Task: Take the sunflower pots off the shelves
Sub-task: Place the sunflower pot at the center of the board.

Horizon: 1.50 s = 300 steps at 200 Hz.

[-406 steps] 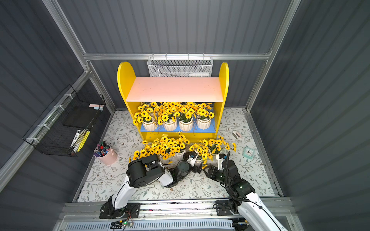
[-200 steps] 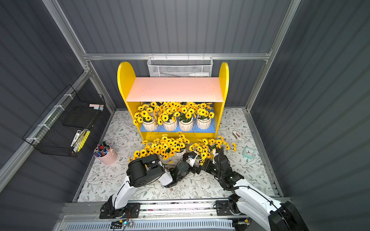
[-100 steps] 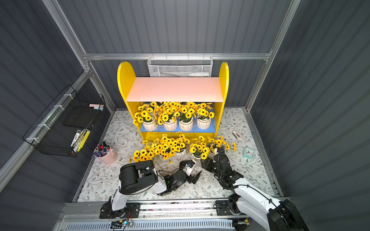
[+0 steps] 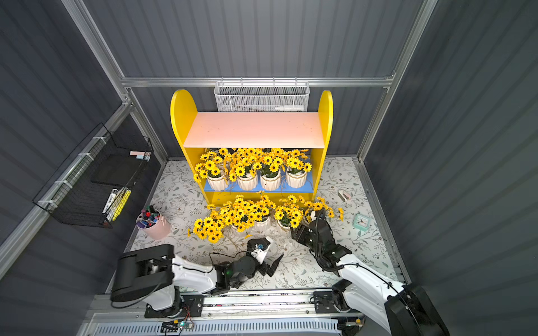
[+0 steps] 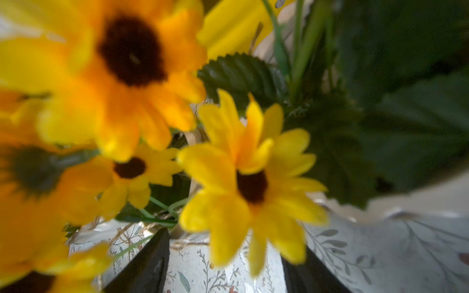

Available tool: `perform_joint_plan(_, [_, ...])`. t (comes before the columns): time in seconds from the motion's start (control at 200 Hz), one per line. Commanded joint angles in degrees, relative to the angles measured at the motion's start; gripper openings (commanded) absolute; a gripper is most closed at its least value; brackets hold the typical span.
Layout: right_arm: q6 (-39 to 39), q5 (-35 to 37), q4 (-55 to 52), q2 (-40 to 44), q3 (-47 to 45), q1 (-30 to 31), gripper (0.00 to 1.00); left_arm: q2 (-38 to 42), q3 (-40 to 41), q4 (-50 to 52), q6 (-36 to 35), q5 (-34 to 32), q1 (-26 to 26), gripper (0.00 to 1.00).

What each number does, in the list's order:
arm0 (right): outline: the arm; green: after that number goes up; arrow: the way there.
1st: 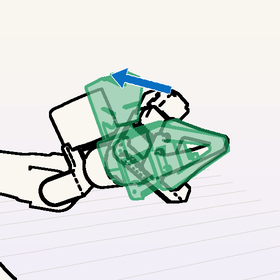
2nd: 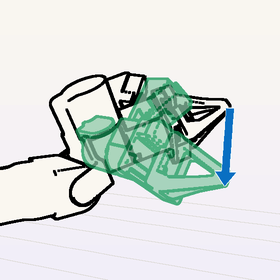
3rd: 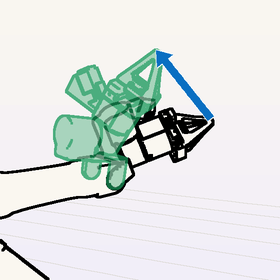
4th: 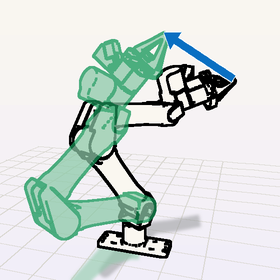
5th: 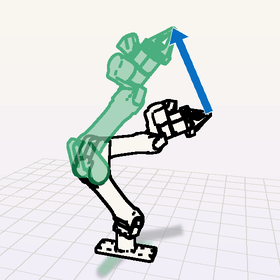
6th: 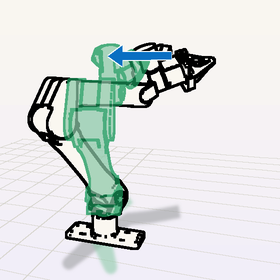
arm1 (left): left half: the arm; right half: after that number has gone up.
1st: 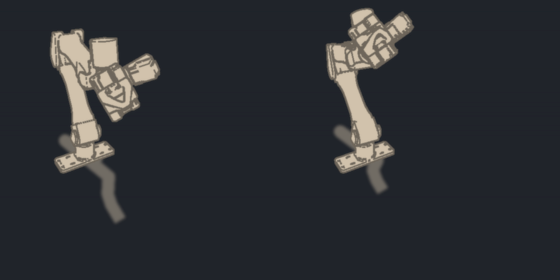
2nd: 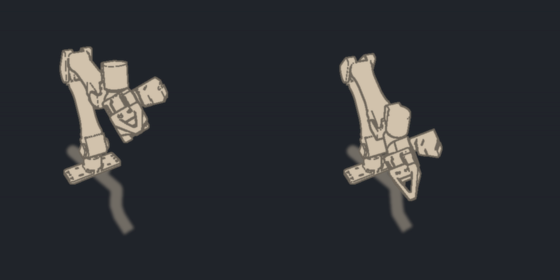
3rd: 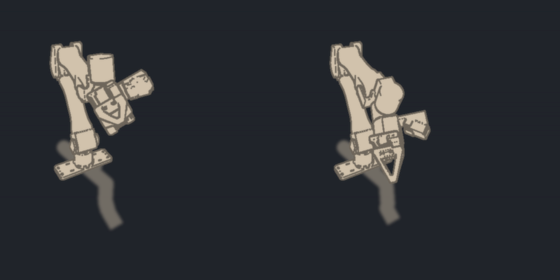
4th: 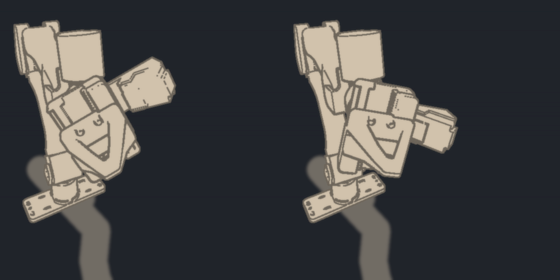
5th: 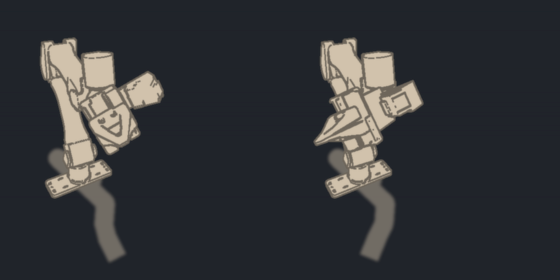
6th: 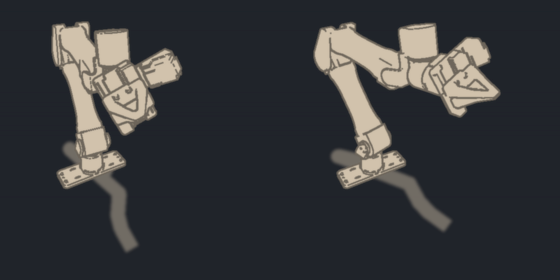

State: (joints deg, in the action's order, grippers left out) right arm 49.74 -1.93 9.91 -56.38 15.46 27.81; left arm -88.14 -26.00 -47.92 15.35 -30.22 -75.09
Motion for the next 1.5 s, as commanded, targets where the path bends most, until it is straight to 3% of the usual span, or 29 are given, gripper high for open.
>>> perform_joint_plan(0.0, [1.9,1.6,1.0,-1.1,1.0,0.1,0.70,10.0,-0.3,15.6,1.5,-3.0,-0.1,0.99])
perform_joint_plan(0.175, [0.3,3.3,-0.2,-2.2,2.4,0.0,0.71,22.9,-5.9,36.5,0.3,-8.1,-0.1,1.00])
perform_joint_plan(0.385, [-2.4,-1.4,-9.2,2.8,4.1,0.1,0.72,31.7,-11.7,57.5,7.2,-22.4,-0.1,0.99])
perform_joint_plan(0.51, [-1.6,2.0,-22.1,12.1,3.7,0.1,0.72,33.6,-13.7,77.0,27.5,-32.1,0.0,0.99])
perform_joint_plan(0.69, [-3.1,6.7,-30.5,25.4,0.9,0.0,0.64,27.7,-15.4,98.6,56.3,-36.0,0.1,0.90])
perform_joint_plan(0.73, [-2.4,7.5,-31.7,26.6,0.7,0.0,0.64,24.9,-16.5,105.2,65.4,-36.6,0.1,0.89])
perform_joint_plan(0.785, [-1.6,9.6,-32.7,26.6,1.0,-0.1,0.61,20.8,-17.1,117.9,84.4,-36.3,0.1,0.86])
perform_joint_plan(0.895, [-1.7,11.2,-30.2,21.3,2.1,-1.5,0.58,13.5,-15.5,117.2,89.7,-35.1,0.1,0.84])
perform_joint_plan(1.036, [-5.1,2.9,-28.7,13.2,6.2,-4.5,0.42,11.0,-12.9,109.9,86.9,-33.9,0.1,0.87])
perform_joint_plan(1.091, [-7.6,-0.7,-31.7,11.9,8.9,-4.3,0.42,12.6,-12.2,105.2,79.8,-33.7,0.1,0.89])
perform_joint_plan(1.191, [-8.5,0.3,-34.7,12.7,10.0,-4.3,0.45,18.1,-8.7,96.1,68.2,-31.8,2.0,0.90])
perform_joint_plan(1.286, [-7.9,5.4,-33.9,15.8,8.0,-4.3,0.48,25.3,-2.3,83.0,56.2,-25.4,6.8,0.88])
perform_joint_plan(1.361, [-9.5,4.6,-30.5,17.7,6.5,-4.3,0.45,29.8,2.8,69.5,45.5,-20.0,10.3,0.83])
perform_joint_plan(1.496, [-12.1,-0.1,-35.0,18.2,11.8,-3.8,0.43,30.5,-2.1,73.5,41.5,-23.4,10.4,0.87])
